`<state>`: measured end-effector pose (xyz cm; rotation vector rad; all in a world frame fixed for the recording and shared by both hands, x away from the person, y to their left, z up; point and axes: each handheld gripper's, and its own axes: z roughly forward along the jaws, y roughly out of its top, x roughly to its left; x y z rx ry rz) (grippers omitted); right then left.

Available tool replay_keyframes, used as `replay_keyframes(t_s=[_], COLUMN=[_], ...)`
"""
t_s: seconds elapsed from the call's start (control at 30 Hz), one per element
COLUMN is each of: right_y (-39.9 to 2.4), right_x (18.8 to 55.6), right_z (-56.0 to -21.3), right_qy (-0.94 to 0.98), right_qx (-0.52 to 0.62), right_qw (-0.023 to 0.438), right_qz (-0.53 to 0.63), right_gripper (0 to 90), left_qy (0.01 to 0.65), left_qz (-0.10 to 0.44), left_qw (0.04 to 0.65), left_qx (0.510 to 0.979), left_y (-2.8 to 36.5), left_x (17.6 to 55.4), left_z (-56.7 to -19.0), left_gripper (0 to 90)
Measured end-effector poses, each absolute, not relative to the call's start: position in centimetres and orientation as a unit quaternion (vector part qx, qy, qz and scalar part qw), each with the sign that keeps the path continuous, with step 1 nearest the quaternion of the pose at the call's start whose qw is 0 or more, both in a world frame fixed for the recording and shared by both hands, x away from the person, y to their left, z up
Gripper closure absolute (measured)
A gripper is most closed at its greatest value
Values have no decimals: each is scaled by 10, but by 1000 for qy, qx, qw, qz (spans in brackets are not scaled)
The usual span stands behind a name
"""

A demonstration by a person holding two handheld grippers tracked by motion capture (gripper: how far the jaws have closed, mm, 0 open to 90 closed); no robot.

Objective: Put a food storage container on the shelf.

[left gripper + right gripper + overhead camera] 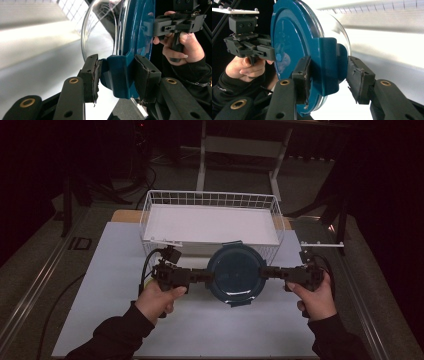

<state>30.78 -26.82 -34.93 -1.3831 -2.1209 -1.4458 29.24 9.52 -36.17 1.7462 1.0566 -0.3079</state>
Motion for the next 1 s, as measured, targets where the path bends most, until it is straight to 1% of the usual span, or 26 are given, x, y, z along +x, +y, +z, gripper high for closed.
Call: replay_keyframes(t_s=[0.37, 0.57, 0.77, 1.0], right_y=[-251, -240, -229, -222], right_x=[337, 353, 371, 387], right_z=[-302, -287, -282, -292], right_qy=[-725, -723, -717, -712], right_qx=[-463, -463, -476, -495], right_qw=[92, 85, 85, 91], right_qz=[-502, -505, -502, -490], right_gripper=[552, 553, 552, 550], left_qy=[437, 435, 442, 462], left_qz=[-110, -103, -99, -101], left_qw=[531, 535, 529, 515], left_qx=[718, 717, 718, 715], left_y=[112, 122, 131, 134], left_x=[319, 337, 360, 379], left_z=[-322, -309, -303, -309], left_gripper=[567, 566, 564, 560])
